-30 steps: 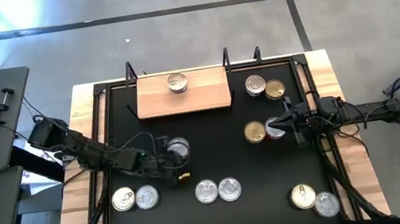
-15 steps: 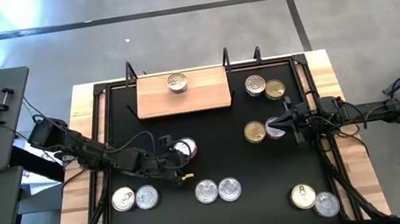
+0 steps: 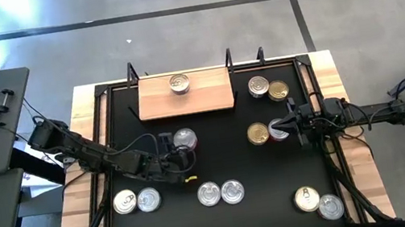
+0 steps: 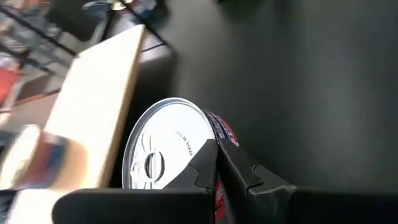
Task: Stack canned seafood by type on shelf
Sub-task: Put the red tuna can on the shelf
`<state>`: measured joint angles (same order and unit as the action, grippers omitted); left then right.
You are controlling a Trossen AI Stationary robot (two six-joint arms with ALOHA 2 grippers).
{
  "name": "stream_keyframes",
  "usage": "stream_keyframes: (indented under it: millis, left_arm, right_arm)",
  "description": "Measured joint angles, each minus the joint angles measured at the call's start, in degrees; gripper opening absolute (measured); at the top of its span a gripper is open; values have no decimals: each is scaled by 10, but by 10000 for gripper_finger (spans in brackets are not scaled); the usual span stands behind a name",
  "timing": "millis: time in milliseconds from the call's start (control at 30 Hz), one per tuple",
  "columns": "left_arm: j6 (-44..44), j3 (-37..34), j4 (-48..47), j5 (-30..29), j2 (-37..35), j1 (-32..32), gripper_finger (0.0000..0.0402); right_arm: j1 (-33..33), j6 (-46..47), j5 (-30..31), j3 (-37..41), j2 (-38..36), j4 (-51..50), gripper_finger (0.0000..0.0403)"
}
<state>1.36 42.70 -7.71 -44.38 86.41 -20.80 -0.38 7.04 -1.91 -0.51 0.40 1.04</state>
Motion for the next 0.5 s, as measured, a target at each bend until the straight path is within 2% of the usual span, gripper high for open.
stream_keyframes:
  millis: [200, 333, 500]
  left_arm:
    - [0, 43, -108, -79, -1, 23, 0]
    - [26, 45, -122, -83, -1, 73, 0]
    - [48, 45, -122, -67, -1, 168, 0]
  right_arm:
    - [0, 0, 0, 0, 0, 0, 0]
    - [0, 0, 0, 0, 0, 0, 0]
    - [0, 0, 0, 0, 0, 0, 0]
